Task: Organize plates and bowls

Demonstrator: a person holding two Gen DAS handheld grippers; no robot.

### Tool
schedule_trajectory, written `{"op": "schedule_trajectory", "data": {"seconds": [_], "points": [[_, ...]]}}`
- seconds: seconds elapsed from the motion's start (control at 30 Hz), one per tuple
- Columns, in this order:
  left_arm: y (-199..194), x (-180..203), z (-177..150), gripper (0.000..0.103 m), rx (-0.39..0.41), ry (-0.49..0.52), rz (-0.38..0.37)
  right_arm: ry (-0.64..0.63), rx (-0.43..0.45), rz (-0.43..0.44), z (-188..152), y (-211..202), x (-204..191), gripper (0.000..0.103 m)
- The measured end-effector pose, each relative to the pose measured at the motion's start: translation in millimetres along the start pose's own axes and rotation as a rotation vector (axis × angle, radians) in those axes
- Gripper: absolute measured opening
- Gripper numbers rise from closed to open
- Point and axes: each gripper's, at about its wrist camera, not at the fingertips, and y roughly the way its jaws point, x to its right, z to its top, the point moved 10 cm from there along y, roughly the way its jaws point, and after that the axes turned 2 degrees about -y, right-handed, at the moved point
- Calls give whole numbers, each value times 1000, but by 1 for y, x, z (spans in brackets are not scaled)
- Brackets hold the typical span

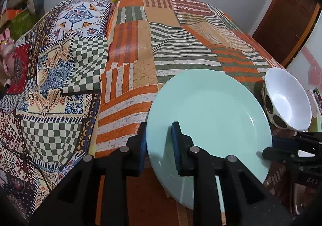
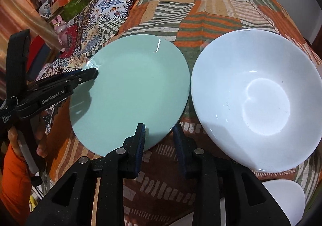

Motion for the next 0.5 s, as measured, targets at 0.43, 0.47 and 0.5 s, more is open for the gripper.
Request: {"op": "schedule_trajectory", "data": {"seconds": [0.43,0.47,0.5], "points": [[-43,-2,-41,22,28,9,41,-80,0,10,-12,-13,-14,21],[-46,-2,-43,22,33,7,42,-86,1,17,-14,-15,-15,21],[-52,-1,-47,22,40,4,40,-91,3,22,-16,-18,-17,21]]}}
